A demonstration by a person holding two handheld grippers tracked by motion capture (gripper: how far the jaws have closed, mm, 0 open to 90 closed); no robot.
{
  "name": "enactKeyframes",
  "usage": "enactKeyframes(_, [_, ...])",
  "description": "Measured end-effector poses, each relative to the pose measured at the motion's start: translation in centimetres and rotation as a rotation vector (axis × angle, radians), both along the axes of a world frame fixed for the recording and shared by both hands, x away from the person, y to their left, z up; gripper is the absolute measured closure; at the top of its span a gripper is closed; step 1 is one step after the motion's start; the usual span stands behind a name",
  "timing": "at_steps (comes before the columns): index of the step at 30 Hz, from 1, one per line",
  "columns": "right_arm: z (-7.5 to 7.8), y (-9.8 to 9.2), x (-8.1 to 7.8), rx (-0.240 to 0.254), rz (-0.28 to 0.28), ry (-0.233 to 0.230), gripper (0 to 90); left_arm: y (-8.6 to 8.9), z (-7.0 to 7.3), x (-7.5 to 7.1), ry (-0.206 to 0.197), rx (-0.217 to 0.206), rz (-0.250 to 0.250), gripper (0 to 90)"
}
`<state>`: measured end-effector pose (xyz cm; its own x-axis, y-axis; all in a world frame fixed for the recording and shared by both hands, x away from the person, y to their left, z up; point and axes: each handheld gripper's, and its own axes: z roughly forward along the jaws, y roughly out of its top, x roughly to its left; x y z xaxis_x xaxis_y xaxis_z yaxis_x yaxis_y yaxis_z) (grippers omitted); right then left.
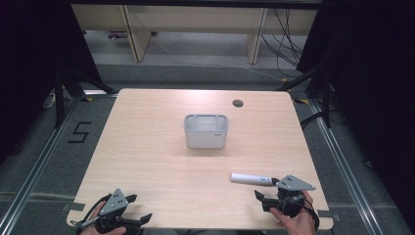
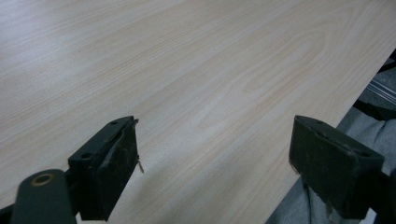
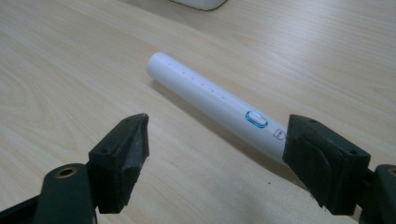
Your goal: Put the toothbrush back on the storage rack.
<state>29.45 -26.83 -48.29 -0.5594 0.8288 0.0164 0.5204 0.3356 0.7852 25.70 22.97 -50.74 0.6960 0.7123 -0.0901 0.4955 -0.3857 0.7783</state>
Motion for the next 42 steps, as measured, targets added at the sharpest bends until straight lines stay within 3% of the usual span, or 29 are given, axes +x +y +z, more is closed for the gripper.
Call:
enactKeyframes(1, [0.1,0.2,-0.1,0.013,-0.013,0.024,22.9,0.0,0.0,0.0,0.001,0.002,0.000,15.0])
enactKeyframes(2, [0.0,0.1,0.0,0.008,-0.005,0.012,22.9,-0.2,-0.1,-0.1,0.001,-0.037,0.008,15.0])
enactKeyframes(3, [0.0,0.1,0.2,0.004,0.004,-0.001,23.1,0.0,-0.1,-0.1,0.000,-0.010,-0.007,15.0])
enactKeyframes(4, [0.0,0.4,0.1,0.024,-0.014,0.024,23.2,-0.1,-0.1,-0.1,0.000,-0.014,-0.004,15.0])
enactKeyframes(7, [0.1,0.5,0.3,0.022,-0.006,0.024,22.6,0.0,-0.1,-0.1,0.000,-0.014,-0.004,15.0])
enactKeyframes(8, [0.0,0.5,0.7,0.021,0.012,0.015,22.8,-0.2,-0.1,-0.2,0.003,-0.043,0.018,15.0])
enactKeyframes(9, [0.1,0.7,0.6,0.024,-0.010,0.023,25.1,-0.2,-0.1,-0.2,0.003,-0.042,0.017,15.0])
enactKeyframes(11, [0.1,0.7,1.0,0.013,0.014,0.008,29.5,-0.2,-0.1,-0.2,0.006,-0.037,0.018,15.0])
enactKeyframes(12, [0.2,0.8,1.2,0.005,0.038,-0.001,33.6,-0.1,-0.1,-0.1,-0.003,-0.014,0.010,15.0])
enactKeyframes(19, [0.2,1.5,1.7,-0.013,0.087,0.004,46.1,-0.3,-0.2,-0.2,-0.001,-0.043,0.015,15.1])
enactKeyframes(20, [0.4,1.8,1.6,0.001,0.069,0.019,48.8,0.0,-0.1,-0.1,0.002,-0.004,0.004,15.1])
enactKeyframes(21, [0.5,1.7,1.8,-0.005,0.093,0.003,51.1,0.0,-0.1,-0.1,0.002,-0.009,0.009,15.1])
enactKeyframes(23, [0.6,2.0,1.7,0.010,0.068,0.021,54.2,-0.1,-0.1,-0.1,-0.001,-0.011,0.015,15.1])
enactKeyframes(24, [0.7,2.0,1.9,-0.004,0.081,0.006,56.5,-0.1,-0.1,-0.1,-0.004,-0.013,0.009,15.1])
enactKeyframes(25, [0.7,2.0,2.1,-0.009,0.093,0.003,58.0,-0.2,-0.2,-0.2,-0.001,-0.041,0.015,15.1])
enactKeyframes(26, [0.7,2.4,2.1,-0.004,0.079,0.015,60.4,-0.3,-0.2,-0.2,-0.001,-0.043,0.016,15.1])
enactKeyframes(28, [0.7,2.6,2.5,-0.019,0.105,0.007,63.4,-0.1,-0.1,-0.1,0.001,-0.016,0.013,15.1])
enactKeyframes(31, [0.7,2.9,2.7,-0.028,0.095,0.007,65.4,-0.2,-0.2,-0.2,0.000,-0.037,0.018,15.1])
enactKeyframes(35, [0.7,3.1,3.2,-0.037,0.091,0.016,69.8,0.0,-0.1,-0.1,0.002,-0.011,0.009,15.1])
enactKeyframes(40, [0.6,3.5,3.9,-0.057,0.104,-0.002,72.7,0.0,-0.1,-0.1,0.004,-0.011,0.010,15.1])
enactKeyframes(42, [0.5,4.0,4.0,-0.049,0.088,0.012,73.9,0.0,-0.1,-0.1,0.002,-0.015,0.013,15.0])
